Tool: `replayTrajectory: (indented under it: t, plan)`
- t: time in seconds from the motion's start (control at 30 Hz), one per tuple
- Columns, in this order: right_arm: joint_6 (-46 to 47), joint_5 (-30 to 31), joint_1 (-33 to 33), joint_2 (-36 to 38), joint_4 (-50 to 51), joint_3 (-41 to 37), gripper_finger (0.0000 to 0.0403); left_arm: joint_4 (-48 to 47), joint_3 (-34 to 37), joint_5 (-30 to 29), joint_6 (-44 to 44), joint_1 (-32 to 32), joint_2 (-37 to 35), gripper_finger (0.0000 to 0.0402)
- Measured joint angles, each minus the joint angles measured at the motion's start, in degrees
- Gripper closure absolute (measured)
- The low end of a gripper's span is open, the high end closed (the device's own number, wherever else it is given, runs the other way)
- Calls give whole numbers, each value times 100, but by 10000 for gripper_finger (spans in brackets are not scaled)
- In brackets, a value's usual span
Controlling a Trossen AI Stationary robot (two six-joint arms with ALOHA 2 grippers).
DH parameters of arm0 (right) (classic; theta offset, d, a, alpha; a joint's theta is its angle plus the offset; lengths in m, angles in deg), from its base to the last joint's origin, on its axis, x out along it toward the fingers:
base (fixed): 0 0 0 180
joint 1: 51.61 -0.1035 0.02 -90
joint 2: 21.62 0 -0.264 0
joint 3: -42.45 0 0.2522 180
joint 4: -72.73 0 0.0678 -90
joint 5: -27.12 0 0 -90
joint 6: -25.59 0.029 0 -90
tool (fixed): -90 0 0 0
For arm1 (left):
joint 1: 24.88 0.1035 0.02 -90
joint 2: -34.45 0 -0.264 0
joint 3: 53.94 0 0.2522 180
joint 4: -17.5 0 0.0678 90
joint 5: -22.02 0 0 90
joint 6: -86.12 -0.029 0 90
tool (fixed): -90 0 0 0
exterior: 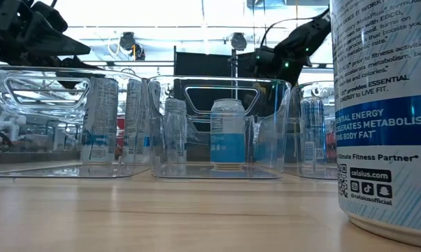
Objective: Sort soda cans
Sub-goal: Put the top blue soda can into the middle transparent bin
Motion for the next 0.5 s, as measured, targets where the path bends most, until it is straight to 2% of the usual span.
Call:
replayTrajectory:
  t: [0.2,0.4,0.5]
  plan:
    - [71,-118,32,-289,80,-4,62,0,0,1,-2,0,0,39]
    - [64,-121,21,-240,44,-7,124,0,0,0,0,0,0,39]
    - [64,-122,21,-77,100,-9,127,1,0,0,-1,0,0,39]
